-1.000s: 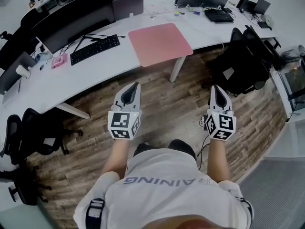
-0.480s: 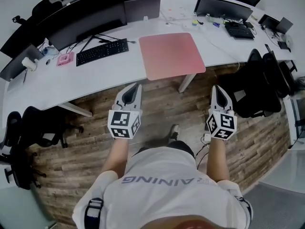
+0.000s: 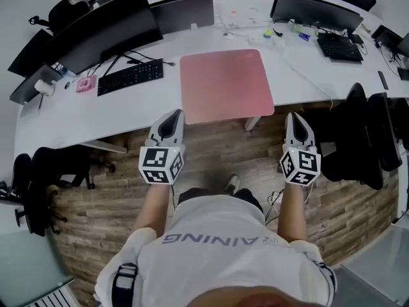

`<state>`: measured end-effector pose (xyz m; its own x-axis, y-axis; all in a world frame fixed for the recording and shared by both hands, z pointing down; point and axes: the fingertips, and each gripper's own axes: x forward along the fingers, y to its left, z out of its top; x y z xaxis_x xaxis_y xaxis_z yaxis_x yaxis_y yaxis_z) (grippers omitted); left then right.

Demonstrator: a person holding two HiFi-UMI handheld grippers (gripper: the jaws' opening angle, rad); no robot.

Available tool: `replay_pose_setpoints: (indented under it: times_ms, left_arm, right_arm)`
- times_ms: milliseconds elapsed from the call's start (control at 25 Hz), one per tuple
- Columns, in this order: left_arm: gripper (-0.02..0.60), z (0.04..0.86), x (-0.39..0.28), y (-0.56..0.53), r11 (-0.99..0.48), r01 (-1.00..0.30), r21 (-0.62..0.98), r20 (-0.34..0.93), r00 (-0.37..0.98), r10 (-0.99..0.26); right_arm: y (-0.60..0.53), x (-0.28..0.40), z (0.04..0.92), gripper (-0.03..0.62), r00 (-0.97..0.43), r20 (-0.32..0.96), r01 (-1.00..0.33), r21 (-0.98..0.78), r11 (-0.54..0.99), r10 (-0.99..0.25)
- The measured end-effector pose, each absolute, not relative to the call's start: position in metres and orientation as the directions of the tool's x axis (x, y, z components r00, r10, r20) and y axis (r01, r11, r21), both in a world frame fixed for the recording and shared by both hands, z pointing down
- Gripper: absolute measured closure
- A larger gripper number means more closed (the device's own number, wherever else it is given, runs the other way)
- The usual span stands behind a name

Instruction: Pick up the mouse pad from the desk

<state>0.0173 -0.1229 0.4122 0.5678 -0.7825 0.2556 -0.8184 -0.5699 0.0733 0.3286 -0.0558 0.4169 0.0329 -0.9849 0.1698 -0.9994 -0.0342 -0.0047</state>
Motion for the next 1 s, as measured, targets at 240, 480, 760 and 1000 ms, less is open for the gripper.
replay_pose_setpoints:
  times_ms: [240,480,760,1000]
  left_arm:
    - [0.548,0.433,0.051,-0.158,-0.545,-0.832,0.099,0.298,0.548,-0.782]
    - [0.548,0.454,0.057,-0.206,-0.507,-0.855,0.109,0.337,0.511,-0.791]
    - [0.548,0.475,0.05,-0.297,-0.487,-0.861,0.148,0.371,0.505,-0.78]
    - [0.548,0.508,0.029,-0.352,-0.464,-0.867,0.181,0.427,0.494,-0.757]
  right_arm:
    - [-0.103,0.36,0.449,0.569,-0.039,0.237,-0.999,-0.04,0.03,-0.971]
    - [-0.16,0.362,0.464,0.569,-0.099,0.287,-0.995,-0.032,0.094,-0.953]
    - [-0.246,0.349,0.48,0.569,-0.113,0.375,-0.991,0.025,0.132,-0.92]
    - [-0.303,0.335,0.503,0.569,-0.101,0.446,-0.988,0.057,0.141,-0.889]
